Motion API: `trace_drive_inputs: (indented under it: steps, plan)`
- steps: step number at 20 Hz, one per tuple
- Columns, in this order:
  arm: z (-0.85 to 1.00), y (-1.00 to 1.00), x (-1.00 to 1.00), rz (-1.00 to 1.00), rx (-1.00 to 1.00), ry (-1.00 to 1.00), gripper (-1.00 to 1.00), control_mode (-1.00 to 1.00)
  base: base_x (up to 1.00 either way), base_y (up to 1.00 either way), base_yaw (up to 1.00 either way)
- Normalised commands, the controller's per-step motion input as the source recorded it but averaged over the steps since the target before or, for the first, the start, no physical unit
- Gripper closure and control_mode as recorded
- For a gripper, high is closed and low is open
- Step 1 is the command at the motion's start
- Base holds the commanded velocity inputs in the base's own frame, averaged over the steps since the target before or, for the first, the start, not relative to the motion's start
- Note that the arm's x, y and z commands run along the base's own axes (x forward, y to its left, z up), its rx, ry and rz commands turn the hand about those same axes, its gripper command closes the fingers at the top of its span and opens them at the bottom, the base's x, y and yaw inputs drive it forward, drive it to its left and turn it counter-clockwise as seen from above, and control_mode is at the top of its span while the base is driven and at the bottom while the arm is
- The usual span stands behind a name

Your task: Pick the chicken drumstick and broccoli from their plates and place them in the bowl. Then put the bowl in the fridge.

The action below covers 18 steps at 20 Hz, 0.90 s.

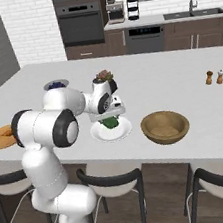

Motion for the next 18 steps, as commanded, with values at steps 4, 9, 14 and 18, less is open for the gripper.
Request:
trace_drive_inputs:
  steps: [4, 9, 14, 18]
  plan:
    - [0.9, -0.59, -0.6, -0.05, 0.0, -0.13, 1.0, -1.0, 0.0, 0.0, 0.0]
    - [0.42, -1.0, -0.12, -0.16, 0.0, 0.0, 1.0, -1.0, 0.0, 0.0, 0.0]
    - [0.11, -1.0, 0.0, -0.15, 0.0, 0.0, 1.0, -1.0, 0.0, 0.0, 0.0]
    - [-0.11, -0.97, 0.01, -0.15, 0.0, 0.0, 1.0, -1.0, 0.0, 0.0, 0.0]
